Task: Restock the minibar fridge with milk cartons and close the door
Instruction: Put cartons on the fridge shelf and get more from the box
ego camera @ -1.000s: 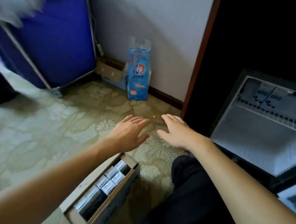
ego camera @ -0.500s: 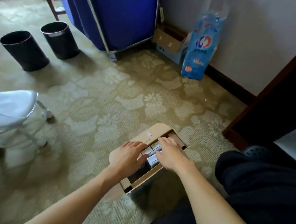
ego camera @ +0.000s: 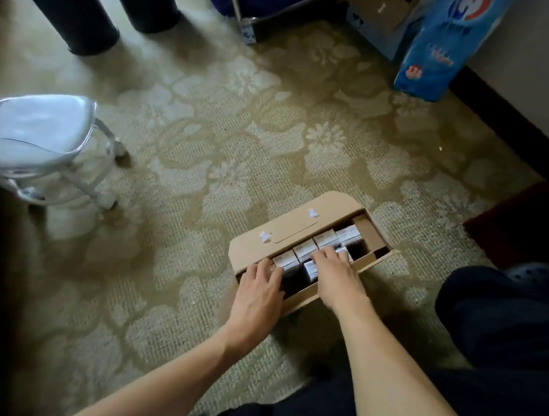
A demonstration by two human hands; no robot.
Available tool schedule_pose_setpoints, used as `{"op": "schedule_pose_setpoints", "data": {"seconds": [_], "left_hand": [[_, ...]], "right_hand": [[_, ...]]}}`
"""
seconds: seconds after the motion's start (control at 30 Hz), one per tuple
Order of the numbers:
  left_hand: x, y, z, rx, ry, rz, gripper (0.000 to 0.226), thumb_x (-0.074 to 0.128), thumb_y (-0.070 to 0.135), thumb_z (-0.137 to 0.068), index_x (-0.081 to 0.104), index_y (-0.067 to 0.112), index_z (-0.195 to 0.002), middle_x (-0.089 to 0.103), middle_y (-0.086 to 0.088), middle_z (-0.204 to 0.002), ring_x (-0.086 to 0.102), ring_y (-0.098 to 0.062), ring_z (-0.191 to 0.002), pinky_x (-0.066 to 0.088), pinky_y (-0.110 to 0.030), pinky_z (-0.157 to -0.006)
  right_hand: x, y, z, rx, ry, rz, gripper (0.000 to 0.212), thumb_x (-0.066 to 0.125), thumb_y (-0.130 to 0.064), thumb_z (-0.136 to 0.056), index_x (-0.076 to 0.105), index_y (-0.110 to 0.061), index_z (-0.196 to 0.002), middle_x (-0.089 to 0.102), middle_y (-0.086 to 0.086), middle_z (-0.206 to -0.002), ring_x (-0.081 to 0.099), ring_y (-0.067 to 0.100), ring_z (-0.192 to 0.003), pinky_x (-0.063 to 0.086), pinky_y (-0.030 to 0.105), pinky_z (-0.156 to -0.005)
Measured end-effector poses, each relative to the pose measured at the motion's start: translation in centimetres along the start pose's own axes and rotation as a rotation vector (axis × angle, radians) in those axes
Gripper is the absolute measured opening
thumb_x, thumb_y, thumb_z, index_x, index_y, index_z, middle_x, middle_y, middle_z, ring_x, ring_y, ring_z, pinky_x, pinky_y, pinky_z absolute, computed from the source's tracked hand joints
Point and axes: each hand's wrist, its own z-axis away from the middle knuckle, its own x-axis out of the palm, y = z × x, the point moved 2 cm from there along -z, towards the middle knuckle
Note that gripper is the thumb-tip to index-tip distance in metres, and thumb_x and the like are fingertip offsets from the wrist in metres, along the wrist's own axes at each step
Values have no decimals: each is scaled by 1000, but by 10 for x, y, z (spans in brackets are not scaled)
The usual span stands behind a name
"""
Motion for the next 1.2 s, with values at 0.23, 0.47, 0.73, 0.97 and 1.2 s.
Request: {"op": "schedule_pose_setpoints", "data": {"seconds": [0.23, 0.47, 0.73, 0.97, 1.2], "left_hand": [[11, -8, -9, -64, -27, -66, 29, 49, 19, -92, 48, 18, -121, 57, -1, -114, 52, -22, -105, 36, -37, -98], [10, -10, -12, -35, -30, -110, 24, 56, 25, -86, 53, 22, -110, 61, 4, -102, 57, -19, -98, 35, -36, -91], [9, -14, -6, 44, 9, -62, 28, 59, 45, -87, 58, 29, -110, 65, 11, -97, 63, -11, -91, 35, -33, -86], [6, -19, -2, 57, 50, 14, 35, 63, 44, -87, 58, 31, -119, 63, 12, -100, 61, -12, -94, 39, -32, -88], [-7, -18, -1, 107, -4, 43, 41, 63, 51, -88, 56, 32, -124, 60, 12, -102, 61, -13, -95, 50, -31, -69]], "right_hand": [[1, 3, -9, -82, -9, 78, 47, 61, 1, -89, 50, -13, -133, 43, 6, -138, 44, 29, -127, 51, 41, -98], [5, -6, -6, -57, 1, 217, 51, 63, -37, -95, 50, -16, -139, 44, 7, -146, 38, 34, -136, 39, 45, -109], [13, -10, -6, -53, 17, 222, 54, 66, -23, -93, 43, -14, -142, 40, 13, -145, 46, 34, -129, 43, 44, -103], [1, -17, -3, -80, -11, 49, 34, 58, -19, -89, 54, -19, -122, 37, 10, -134, 40, 35, -121, 48, 47, -94], [-18, -20, 15, -95, -47, -119, 35, 61, -20, -90, 60, -19, -125, 33, 6, -129, 34, 29, -122, 47, 46, -99]]}}
